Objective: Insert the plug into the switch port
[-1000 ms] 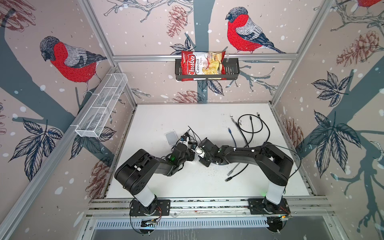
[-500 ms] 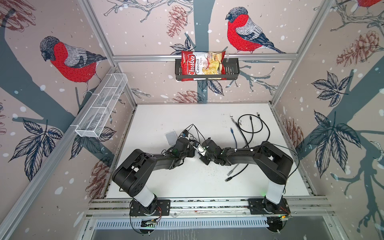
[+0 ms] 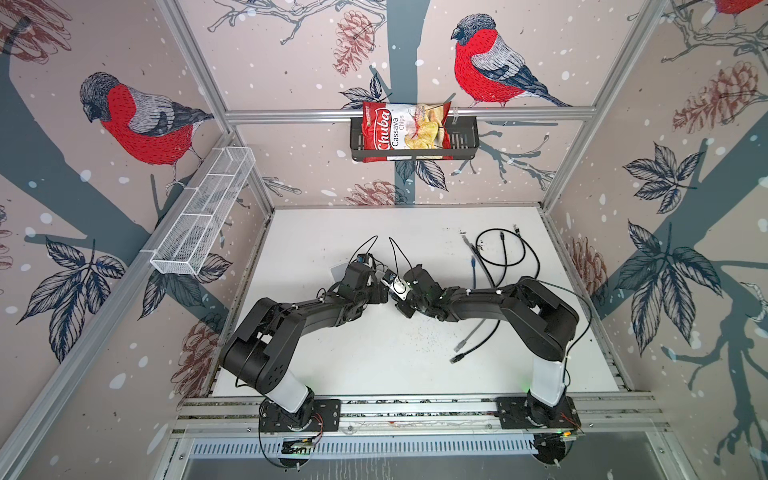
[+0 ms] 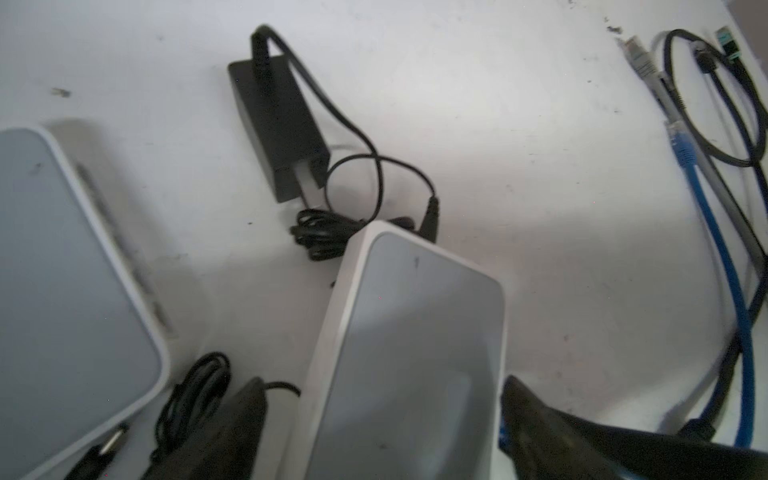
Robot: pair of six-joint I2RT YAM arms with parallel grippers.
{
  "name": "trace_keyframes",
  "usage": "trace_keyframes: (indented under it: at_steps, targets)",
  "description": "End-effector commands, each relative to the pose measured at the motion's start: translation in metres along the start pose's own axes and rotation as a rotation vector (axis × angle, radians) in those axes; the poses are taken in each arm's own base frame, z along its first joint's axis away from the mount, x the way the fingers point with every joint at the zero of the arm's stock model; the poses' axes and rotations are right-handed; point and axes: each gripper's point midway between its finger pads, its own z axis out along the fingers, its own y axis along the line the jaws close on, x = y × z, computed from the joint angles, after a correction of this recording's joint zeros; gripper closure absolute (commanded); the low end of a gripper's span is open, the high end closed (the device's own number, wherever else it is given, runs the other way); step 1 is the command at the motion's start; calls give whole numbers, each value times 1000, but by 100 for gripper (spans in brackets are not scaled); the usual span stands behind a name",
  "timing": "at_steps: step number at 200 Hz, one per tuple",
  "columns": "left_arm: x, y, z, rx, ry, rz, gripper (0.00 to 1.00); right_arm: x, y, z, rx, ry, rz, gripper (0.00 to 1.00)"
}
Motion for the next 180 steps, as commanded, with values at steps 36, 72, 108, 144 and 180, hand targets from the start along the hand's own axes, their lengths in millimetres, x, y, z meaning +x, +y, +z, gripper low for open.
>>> trace_keyframes:
  at_steps: [36,72,108,144,180]
  targets:
    - [-25,-30,-6,134,-60,41,3,30,6,9,-22,121,6,92]
    - [-30,-31,-13,135,-81,48,3,39,13,6,-45,146,3,85]
    - [-29,-29,-15,127,-92,56,3,40,14,2,-52,152,-6,79]
    - [-24,-28,-13,134,-82,56,4,45,14,2,-64,180,-18,78]
    - [-30,-33,-19,153,-107,69,4,22,3,-17,-43,119,-30,78]
